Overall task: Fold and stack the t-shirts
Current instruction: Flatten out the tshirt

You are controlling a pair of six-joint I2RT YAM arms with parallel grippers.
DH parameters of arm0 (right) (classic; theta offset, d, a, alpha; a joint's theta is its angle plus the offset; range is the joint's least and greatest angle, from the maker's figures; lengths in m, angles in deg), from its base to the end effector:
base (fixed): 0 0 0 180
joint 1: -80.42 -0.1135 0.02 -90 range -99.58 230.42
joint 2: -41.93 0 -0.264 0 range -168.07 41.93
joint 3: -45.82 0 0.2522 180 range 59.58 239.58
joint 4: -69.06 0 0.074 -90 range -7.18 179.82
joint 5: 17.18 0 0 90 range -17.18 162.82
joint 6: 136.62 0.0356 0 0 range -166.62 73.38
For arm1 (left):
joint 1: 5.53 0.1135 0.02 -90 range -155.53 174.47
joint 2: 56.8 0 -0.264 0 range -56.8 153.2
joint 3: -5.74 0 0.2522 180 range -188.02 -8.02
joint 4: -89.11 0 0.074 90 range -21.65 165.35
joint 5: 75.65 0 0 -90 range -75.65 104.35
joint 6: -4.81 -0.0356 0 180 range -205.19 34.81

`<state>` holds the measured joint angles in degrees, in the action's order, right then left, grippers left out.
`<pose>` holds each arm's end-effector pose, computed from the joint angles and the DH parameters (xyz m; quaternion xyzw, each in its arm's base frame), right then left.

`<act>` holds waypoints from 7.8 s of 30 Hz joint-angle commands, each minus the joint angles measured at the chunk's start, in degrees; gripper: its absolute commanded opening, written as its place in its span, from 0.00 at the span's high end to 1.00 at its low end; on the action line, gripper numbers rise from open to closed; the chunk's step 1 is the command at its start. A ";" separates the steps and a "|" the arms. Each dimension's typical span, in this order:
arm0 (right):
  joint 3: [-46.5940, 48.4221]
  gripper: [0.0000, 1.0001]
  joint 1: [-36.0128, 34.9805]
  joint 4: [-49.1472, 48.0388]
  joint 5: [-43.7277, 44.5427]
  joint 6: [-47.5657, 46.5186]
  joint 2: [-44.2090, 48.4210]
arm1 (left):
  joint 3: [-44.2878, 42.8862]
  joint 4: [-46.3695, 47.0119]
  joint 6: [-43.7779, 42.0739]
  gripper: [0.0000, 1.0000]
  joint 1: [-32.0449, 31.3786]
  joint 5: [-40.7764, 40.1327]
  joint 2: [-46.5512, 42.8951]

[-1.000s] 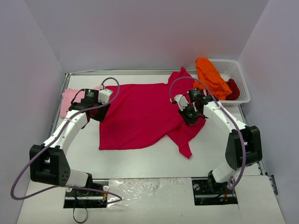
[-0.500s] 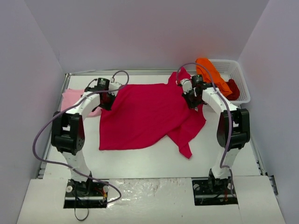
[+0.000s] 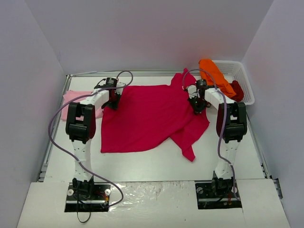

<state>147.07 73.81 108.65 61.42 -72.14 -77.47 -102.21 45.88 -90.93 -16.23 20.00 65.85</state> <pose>0.4436 0.0585 0.1729 -0.2910 0.9109 0.0487 0.2884 0.4557 -0.0897 0.1791 0.1507 0.9481 -0.0593 0.2736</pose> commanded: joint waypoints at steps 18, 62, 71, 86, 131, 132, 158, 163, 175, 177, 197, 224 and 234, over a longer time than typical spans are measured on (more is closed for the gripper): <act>17.45 1.00 1.34 2.21 0.24 1.35 -15.42 | -18.64 -10.86 4.68 0.98 0.68 -15.23 10.67; -16.72 0.43 -13.25 19.61 -2.66 -12.88 33.61 | 18.60 -9.54 -3.14 0.62 -1.52 -25.69 -41.17; -22.09 0.43 -16.24 23.22 -5.03 -18.16 30.98 | 24.05 -9.29 -3.58 0.62 0.24 -23.32 -45.48; -16.64 0.43 -18.17 17.08 -5.48 -18.17 15.69 | 25.90 -8.49 -3.49 0.61 3.14 -21.82 -46.36; -24.21 0.53 -1.21 9.60 -0.55 -8.58 25.34 | 25.81 -10.08 -3.84 0.60 3.40 -18.04 -44.16; -23.85 0.52 -1.21 9.51 -1.25 -8.76 26.39 | 25.90 -10.08 -3.84 0.60 3.40 -18.04 -44.25; -28.51 0.51 -10.26 16.72 -2.40 -20.80 31.52 | 27.13 -9.55 -4.11 0.57 3.93 -18.57 -45.13; -27.89 0.51 -10.18 16.01 -2.84 -20.71 27.03 | 27.57 -9.37 -4.19 0.56 4.11 -18.39 -45.39; -27.72 0.50 -9.74 11.62 -1.43 -19.92 20.78 | 28.19 -8.93 -4.37 0.56 4.37 -18.22 -45.04; -27.72 0.50 -9.65 10.66 -1.26 -19.48 20.69 | 28.19 -8.93 -4.46 0.56 4.37 -18.22 -44.87; -27.90 1.00 -10.17 10.11 4.02 -16.23 22.00 | 27.57 -9.81 -4.46 0.56 4.37 -17.96 -43.64; -3.39 1.00 -7.72 42.03 -20.86 -33.55 6.90 | 25.46 -11.40 -5.34 0.57 4.28 -17.60 -41.27; 7.60 1.00 -4.02 41.77 -20.33 -33.02 1.01 | 24.06 -11.31 -5.42 0.57 4.19 -17.16 -38.10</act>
<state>152.01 69.29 146.41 41.62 -104.40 -74.10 -75.13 35.60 -95.56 -12.21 2.55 27.36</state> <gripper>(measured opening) 0.015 0.429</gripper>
